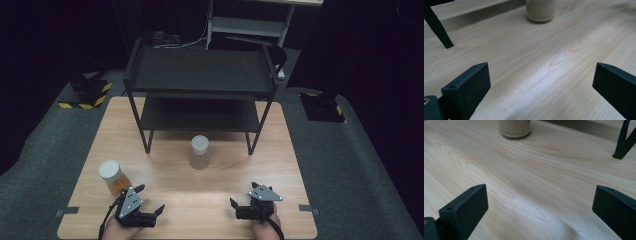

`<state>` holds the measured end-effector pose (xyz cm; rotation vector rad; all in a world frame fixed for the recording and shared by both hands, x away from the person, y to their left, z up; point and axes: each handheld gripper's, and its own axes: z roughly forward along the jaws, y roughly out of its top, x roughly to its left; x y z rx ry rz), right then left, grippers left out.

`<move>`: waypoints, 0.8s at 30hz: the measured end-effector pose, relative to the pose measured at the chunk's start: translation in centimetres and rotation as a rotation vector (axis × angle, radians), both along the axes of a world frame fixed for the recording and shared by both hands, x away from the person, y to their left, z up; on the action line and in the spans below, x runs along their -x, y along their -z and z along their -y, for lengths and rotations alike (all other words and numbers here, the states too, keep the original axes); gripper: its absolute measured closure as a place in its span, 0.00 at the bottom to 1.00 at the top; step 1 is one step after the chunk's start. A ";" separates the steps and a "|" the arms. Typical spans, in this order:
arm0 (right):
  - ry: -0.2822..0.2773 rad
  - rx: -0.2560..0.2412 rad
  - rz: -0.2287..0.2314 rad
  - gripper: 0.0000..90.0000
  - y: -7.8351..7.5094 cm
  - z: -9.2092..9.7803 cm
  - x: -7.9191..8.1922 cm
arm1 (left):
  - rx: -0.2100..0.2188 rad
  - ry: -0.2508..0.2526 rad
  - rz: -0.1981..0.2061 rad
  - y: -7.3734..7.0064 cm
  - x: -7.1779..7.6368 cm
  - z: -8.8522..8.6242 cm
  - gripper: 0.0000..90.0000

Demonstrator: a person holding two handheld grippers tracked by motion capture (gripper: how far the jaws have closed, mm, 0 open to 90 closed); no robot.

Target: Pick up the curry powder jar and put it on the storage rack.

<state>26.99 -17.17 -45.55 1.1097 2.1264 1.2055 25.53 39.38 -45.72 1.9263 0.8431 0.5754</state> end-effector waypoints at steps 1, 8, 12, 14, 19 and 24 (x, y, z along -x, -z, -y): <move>-0.002 0.002 0.000 0.00 0.0 0.0 0.0 | 0.012 0.002 -0.002 0.1 0.0 -0.2 0.02; -0.006 -0.003 -0.004 0.00 0.0 0.1 -0.1 | 0.033 0.016 0.012 -0.2 0.4 -0.5 0.02; -0.010 -0.002 -0.008 0.00 -0.1 0.1 -0.2 | 0.043 0.017 0.027 -0.6 0.7 -0.7 0.02; -0.012 -0.004 -0.011 0.00 -0.1 0.2 -0.3 | 0.057 0.018 0.031 -0.9 0.9 -0.8 0.02; -0.015 -0.005 -0.016 0.00 -0.1 0.2 -0.4 | 0.070 0.022 0.043 -1.4 1.3 -0.8 0.02; -0.016 -0.005 -0.014 0.00 -0.1 0.2 -0.4 | 0.071 0.021 0.043 -2.0 1.5 -1.0 0.02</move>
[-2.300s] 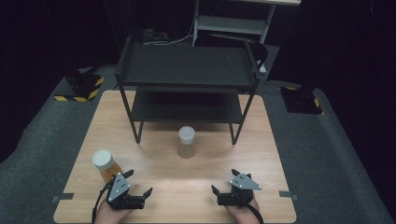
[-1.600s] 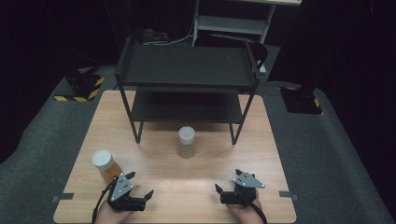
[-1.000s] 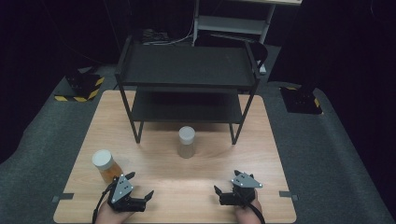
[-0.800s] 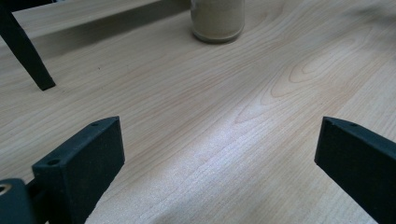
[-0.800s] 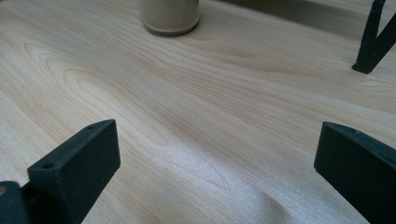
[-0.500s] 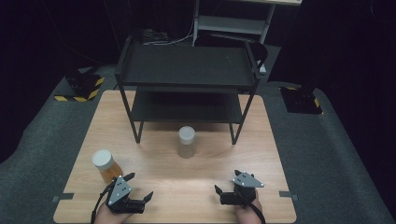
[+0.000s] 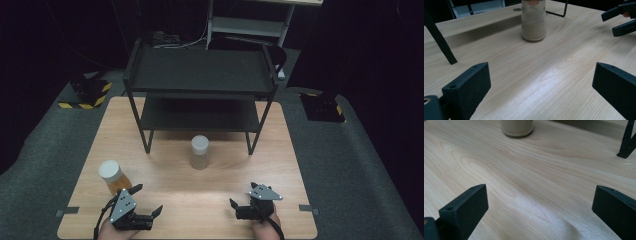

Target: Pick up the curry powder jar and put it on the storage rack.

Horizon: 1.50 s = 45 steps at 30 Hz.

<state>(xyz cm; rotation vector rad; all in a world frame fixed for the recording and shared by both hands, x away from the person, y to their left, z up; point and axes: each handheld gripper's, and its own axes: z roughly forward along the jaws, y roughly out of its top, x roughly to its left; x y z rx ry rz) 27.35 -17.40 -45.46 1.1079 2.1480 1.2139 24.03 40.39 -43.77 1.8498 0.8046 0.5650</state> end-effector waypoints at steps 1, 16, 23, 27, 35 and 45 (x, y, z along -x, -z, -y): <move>0.000 0.000 0.000 0.00 0.0 0.0 0.0 | 0.000 0.000 0.000 0.0 0.0 0.0 0.02; -0.014 0.010 -0.002 0.00 -0.1 -0.1 -0.1 | 0.042 -0.046 0.060 -1.5 1.2 -1.7 0.02; -0.015 0.008 -0.003 0.00 -0.1 0.0 -0.1 | 0.054 -0.085 0.091 -2.4 2.0 -2.4 0.02; -0.016 0.011 -0.001 0.00 -0.1 -0.1 -0.1 | 0.059 -0.111 0.097 -2.8 2.3 -2.9 0.02; -0.016 0.012 -0.002 0.00 -0.1 -0.1 -0.1 | 0.054 -0.166 0.106 -3.3 2.7 -3.9 0.02; -0.021 0.011 -0.004 0.00 -0.1 0.0 -0.2 | 0.058 -0.221 0.126 -3.5 3.3 -4.9 0.02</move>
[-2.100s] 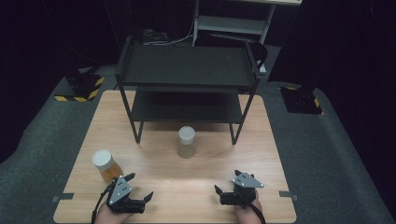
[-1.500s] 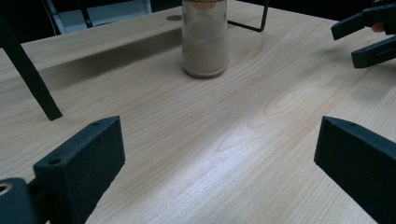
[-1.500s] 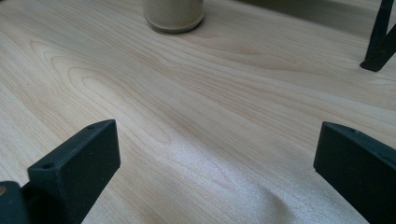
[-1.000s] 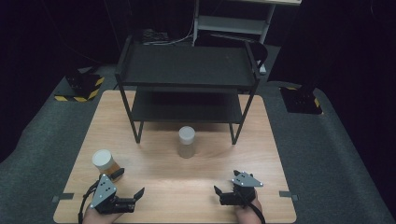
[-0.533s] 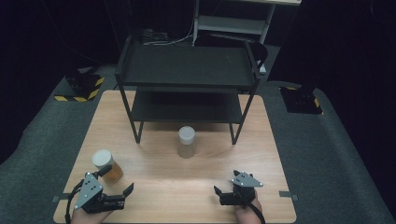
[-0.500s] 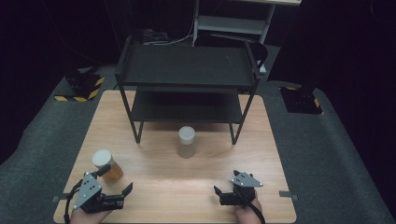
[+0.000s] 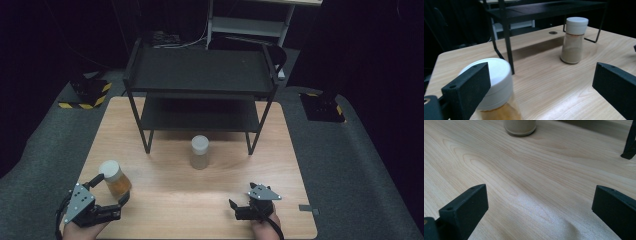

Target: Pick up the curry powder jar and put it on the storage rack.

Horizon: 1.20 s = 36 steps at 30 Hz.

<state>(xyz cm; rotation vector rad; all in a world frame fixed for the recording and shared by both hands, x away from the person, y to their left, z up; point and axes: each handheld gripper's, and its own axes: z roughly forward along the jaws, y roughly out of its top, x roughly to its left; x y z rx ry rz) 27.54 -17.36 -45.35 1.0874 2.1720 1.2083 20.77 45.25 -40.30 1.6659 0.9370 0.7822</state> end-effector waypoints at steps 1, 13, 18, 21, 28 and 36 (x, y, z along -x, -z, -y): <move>-0.001 0.000 -0.002 0.00 0.0 0.0 0.0 | 0.002 -0.006 -0.002 0.0 0.0 -0.1 0.02; -0.007 -0.002 -0.004 0.00 0.0 0.1 -0.1 | 0.007 -0.067 -0.001 0.4 0.0 -1.4 0.02; -0.006 0.001 -0.005 0.00 0.0 0.0 -0.1 | -0.007 -0.078 -0.009 0.7 -0.3 -1.6 0.02; -0.005 -0.001 -0.004 0.00 0.0 0.1 -0.1 | -0.008 -0.085 -0.019 0.8 -0.7 -1.7 0.02; -0.006 -0.006 0.001 0.00 0.0 0.1 0.0 | -0.005 -0.097 -0.049 1.5 -2.0 -1.6 0.03; -0.007 -0.004 0.006 0.00 0.1 0.1 0.1 | 0.015 -0.084 -0.063 2.2 -3.5 -2.2 0.07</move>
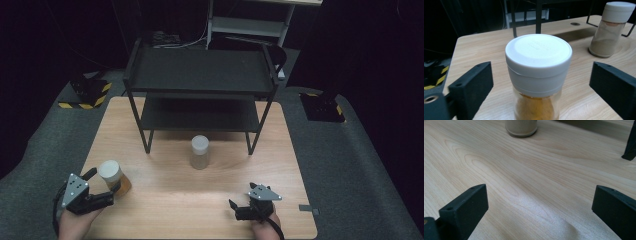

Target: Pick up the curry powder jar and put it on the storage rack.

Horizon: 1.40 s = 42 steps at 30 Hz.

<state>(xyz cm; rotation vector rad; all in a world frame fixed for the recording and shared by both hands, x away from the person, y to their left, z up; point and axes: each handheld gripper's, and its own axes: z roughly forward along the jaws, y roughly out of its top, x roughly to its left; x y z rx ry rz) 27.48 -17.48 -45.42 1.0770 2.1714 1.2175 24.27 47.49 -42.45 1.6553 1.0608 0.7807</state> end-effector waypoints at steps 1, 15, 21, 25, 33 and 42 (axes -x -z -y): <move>0.000 0.001 0.001 0.00 0.0 0.0 0.0 | 0.005 -0.001 0.001 0.1 -0.1 -0.1 0.07; -0.001 0.004 0.001 0.00 0.0 -0.1 0.0 | -0.013 0.021 0.034 0.7 -0.9 -0.2 0.26; -0.001 0.005 0.002 0.00 0.0 -0.1 0.0 | -0.015 0.031 0.038 1.1 -1.0 -0.5 0.32; -0.004 0.007 -0.001 0.00 -0.1 -0.1 0.0 | 0.007 0.033 0.048 1.5 -1.0 -0.6 0.33; -0.002 0.007 0.004 0.00 0.0 -0.1 0.1 | 0.030 0.033 0.066 2.1 -0.9 -0.5 0.37; -0.002 0.006 0.005 0.00 0.0 -0.1 0.1 | 0.044 0.021 0.082 2.6 -0.7 -0.5 0.37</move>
